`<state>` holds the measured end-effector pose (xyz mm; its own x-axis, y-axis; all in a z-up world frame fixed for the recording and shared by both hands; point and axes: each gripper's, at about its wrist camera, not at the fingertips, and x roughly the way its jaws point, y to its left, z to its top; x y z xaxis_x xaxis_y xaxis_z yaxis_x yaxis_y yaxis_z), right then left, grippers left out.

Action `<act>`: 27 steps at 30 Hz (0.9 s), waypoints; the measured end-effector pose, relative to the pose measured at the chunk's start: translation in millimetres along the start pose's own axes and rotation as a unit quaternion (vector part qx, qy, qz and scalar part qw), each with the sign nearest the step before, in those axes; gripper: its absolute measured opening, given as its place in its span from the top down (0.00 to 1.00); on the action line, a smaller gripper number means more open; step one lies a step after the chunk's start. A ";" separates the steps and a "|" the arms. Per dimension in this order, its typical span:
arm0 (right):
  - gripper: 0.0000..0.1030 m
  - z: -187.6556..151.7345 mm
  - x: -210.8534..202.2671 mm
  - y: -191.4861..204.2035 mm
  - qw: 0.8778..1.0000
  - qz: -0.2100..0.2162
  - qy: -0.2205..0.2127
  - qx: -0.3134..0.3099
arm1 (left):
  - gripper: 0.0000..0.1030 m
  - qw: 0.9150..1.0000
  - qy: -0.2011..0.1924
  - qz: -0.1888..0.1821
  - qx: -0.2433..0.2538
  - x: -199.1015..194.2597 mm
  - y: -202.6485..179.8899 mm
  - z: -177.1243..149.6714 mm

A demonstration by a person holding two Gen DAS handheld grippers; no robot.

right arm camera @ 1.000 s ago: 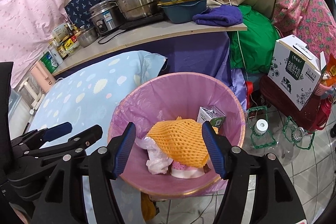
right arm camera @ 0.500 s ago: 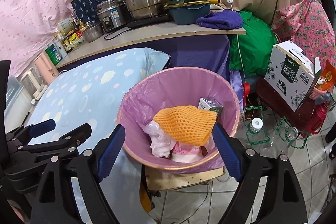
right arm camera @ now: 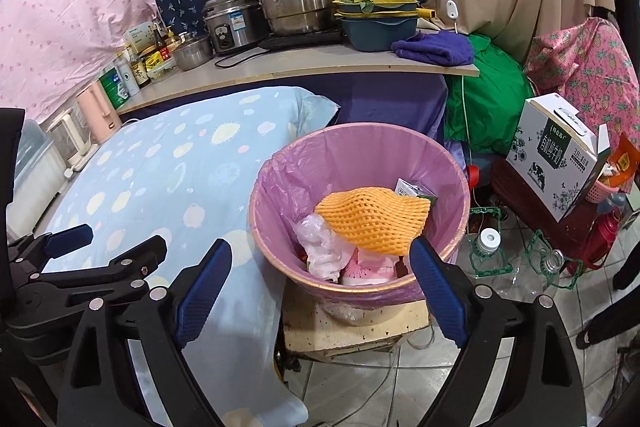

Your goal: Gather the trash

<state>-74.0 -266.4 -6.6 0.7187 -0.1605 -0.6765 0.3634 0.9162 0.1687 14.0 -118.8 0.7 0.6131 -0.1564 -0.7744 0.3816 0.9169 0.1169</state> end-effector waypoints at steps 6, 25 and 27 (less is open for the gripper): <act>0.06 -2.6 -1.2 5.3 1.000 0.000 -0.001 -0.012 | 0.10 1.000 0.003 0.009 -0.005 1.6 6.0 -7.9; 0.06 -3.6 23.5 9.3 0.999 0.008 0.020 -0.026 | 0.10 0.998 0.034 0.035 -0.032 22.3 16.3 -15.0; 0.06 -4.5 25.4 8.4 0.999 0.008 0.022 -0.027 | 0.10 0.999 0.037 0.031 -0.024 23.5 13.5 -14.8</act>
<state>-55.3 -261.1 -25.6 0.6975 -0.1302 -0.7047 0.3184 0.9373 0.1419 23.3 -104.6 -25.1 0.5809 -0.0727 -0.8107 0.3104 0.9405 0.1381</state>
